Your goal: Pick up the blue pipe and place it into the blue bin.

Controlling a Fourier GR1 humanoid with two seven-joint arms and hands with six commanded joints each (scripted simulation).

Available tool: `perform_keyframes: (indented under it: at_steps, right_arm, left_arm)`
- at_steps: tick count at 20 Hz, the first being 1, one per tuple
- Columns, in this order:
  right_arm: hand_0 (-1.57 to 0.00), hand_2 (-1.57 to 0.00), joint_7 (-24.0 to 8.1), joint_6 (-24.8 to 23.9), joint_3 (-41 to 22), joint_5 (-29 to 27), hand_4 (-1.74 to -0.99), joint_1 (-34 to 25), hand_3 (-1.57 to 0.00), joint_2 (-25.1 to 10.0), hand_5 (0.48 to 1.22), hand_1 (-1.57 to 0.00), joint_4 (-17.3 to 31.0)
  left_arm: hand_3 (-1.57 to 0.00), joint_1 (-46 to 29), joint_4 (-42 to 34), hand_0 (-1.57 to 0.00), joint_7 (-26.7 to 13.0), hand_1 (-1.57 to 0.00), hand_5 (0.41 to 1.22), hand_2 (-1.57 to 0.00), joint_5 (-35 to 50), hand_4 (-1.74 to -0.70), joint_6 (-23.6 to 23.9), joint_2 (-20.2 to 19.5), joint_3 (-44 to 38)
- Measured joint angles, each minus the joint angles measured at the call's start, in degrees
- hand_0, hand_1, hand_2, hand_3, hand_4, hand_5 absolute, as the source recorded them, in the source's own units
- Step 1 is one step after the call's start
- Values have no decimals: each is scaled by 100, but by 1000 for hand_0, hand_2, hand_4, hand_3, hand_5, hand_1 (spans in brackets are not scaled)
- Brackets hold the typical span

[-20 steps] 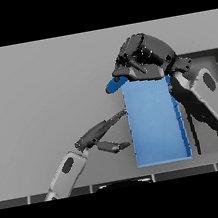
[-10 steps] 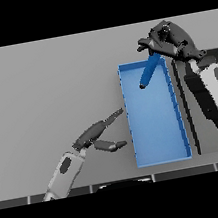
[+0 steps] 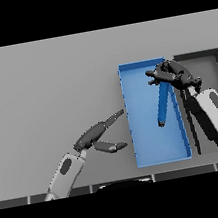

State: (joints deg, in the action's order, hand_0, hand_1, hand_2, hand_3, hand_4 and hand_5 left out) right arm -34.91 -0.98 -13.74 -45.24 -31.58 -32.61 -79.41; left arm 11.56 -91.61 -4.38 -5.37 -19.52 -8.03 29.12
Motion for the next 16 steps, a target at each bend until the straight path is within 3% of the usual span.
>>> perform_keyframes:
  at_steps: [1, 2, 3, 4, 5, 7, 8, 9, 11, 16]
  right_arm:
    - [-1571, -1571, 13, 75, -57, 69, -1591, 92, -1571, 0, 1114, -1571, 8]
    - [-1571, -1571, -7, 140, -159, 155, -1599, 206, -1330, -9, 1110, -1571, 44]
    - [-1563, -1393, 121, 88, -255, 173, -1547, 212, -1122, -37, 1133, -1459, 129]
    - [-1306, -1114, 372, -181, -398, 70, -1503, 209, -897, -48, 1150, -1167, 163]
    - [-1045, -891, 260, -391, -520, -84, -1455, 120, -718, -36, 1164, -933, 259]
    - [-668, -570, 289, -616, -824, -214, -1338, 52, -459, -132, 1157, -597, 432]
    - [-534, -456, 11, -626, -1009, -358, -1285, 28, -367, -153, 1141, -477, 615]
    - [-427, -364, 139, -538, -1390, -563, -1242, -107, -293, -371, 1081, -382, 737]
    - [-273, -233, -4, -366, -1825, -674, -1179, -227, -187, -624, 975, -244, 850]
    - [-89, -76, 14, -40, -2554, -91, -1126, -367, -61, -741, 794, -79, 960]
  left_arm:
    - [1, 16, 16, 1, -28, 1, 460, 1, -2, -884, 0, 4, -2]
    - [1, 32, -9, 1, -72, 1, 457, 1, 1, -885, 8, 28, 8]
    - [1, 62, -18, 1, -105, 1, 455, 1, 31, -886, -4, 18, -18]
    - [1, 60, 16, 1, -175, 1, 453, 1, 3, -886, 15, 64, 14]
    - [1, 62, 41, 1, -190, 1, 454, 1, -22, -885, 32, 98, 36]
    - [1, 72, 12, 1, -85, 1, 454, 1, -29, -886, 33, 65, 27]
    - [1, 78, 4, 1, -139, 1, 453, 1, -19, -888, 22, 66, 30]
    - [1, 109, 19, 1, -205, 1, 453, 1, -3, -889, 20, 69, 12]
    - [1, 75, -17, 1, -184, 1, 454, 1, 32, -893, 17, 45, -10]
    - [1, 89, -47, 1, -193, 1, 453, 1, 43, -901, 9, 12, -27]
